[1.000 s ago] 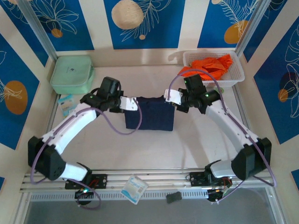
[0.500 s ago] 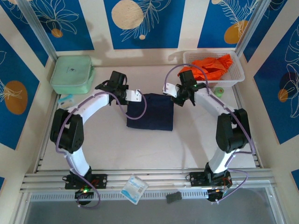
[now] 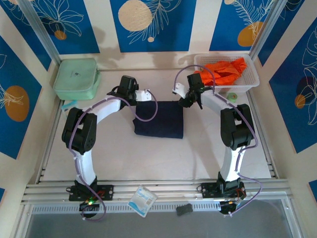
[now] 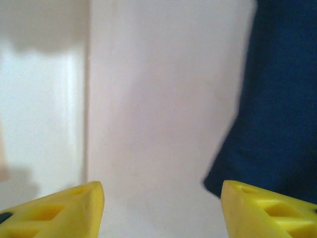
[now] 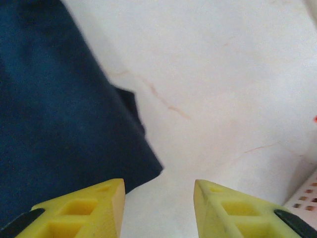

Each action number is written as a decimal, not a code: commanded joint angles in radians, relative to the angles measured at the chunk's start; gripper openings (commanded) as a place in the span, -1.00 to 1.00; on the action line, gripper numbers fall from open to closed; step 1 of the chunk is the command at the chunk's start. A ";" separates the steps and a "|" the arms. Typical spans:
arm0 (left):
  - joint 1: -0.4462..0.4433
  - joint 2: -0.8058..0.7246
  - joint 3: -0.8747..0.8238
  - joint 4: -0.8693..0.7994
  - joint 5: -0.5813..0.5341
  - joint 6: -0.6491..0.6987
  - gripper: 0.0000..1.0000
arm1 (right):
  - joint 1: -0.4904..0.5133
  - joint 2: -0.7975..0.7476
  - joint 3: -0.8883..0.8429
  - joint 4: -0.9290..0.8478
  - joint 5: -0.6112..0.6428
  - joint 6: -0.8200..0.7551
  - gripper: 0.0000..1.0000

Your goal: Fold and stack the t-shirts

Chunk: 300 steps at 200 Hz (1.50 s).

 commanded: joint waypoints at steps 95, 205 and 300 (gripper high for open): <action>0.013 -0.513 -0.036 -0.120 -0.348 -0.789 0.64 | -0.004 -0.386 0.095 -0.448 0.157 0.892 -0.09; -0.078 -0.536 -0.138 -0.699 -0.023 -1.430 0.37 | 0.220 -0.270 -0.148 -0.466 0.102 1.242 0.14; -0.136 -0.214 -0.141 -0.522 0.014 -1.505 0.26 | 0.227 -0.158 -0.241 -0.326 0.068 1.311 0.08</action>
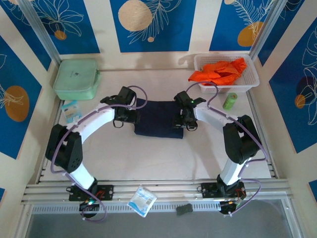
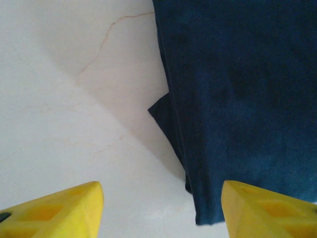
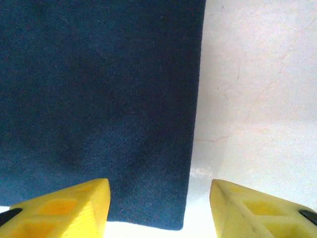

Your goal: Fold and stack the t-shirts

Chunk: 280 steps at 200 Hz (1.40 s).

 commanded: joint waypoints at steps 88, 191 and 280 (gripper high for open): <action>-0.070 0.277 0.006 0.117 -0.018 -0.057 -0.08 | -0.014 0.121 -0.050 0.122 -0.080 0.032 -0.12; -0.021 0.456 0.110 0.117 -0.085 -0.034 -0.73 | -0.106 0.273 0.139 0.101 -0.085 -0.039 -1.00; 0.128 0.803 0.759 -0.171 -0.092 0.103 -0.73 | -0.200 0.622 0.716 -0.048 -0.118 -0.126 -1.00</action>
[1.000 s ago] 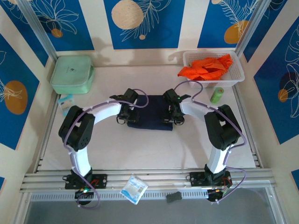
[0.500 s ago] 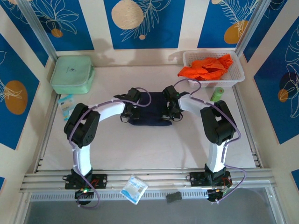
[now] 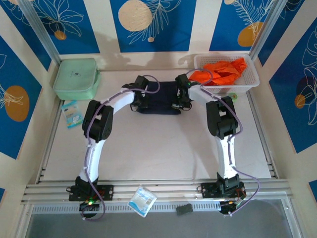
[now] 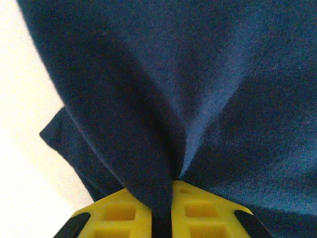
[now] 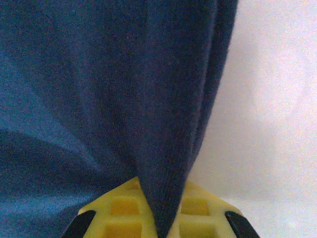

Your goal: Fold and stack the t-shirts

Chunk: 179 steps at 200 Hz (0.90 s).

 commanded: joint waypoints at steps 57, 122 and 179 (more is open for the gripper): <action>0.106 0.454 0.671 -0.437 -0.064 0.058 -0.68 | -0.051 0.368 0.553 -0.213 0.017 0.000 -1.00; 0.131 0.464 0.698 -0.370 -0.032 0.041 -0.44 | -0.076 0.472 0.736 -0.243 -0.011 0.036 -1.00; 0.134 0.444 0.696 -0.347 -0.057 0.051 0.24 | -0.073 0.465 0.806 -0.284 -0.008 0.020 -0.28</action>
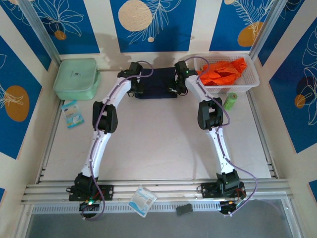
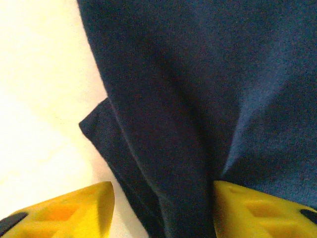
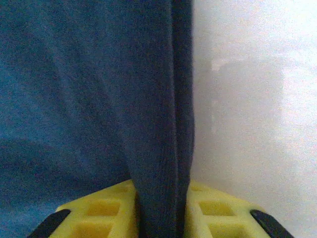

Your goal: Fold and stack the t-shirts

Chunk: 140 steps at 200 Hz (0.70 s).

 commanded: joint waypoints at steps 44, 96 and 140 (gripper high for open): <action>0.024 -0.026 -0.016 -0.064 -0.074 0.041 0.97 | -0.027 -0.034 0.063 -0.115 0.080 -0.037 0.37; 0.024 -0.256 -0.134 -0.004 -0.113 0.060 0.99 | -0.010 -0.159 0.024 -0.134 0.131 -0.074 0.75; 0.023 -0.673 -0.576 0.234 -0.162 0.082 0.99 | 0.061 -0.445 -0.278 0.004 0.272 -0.148 0.89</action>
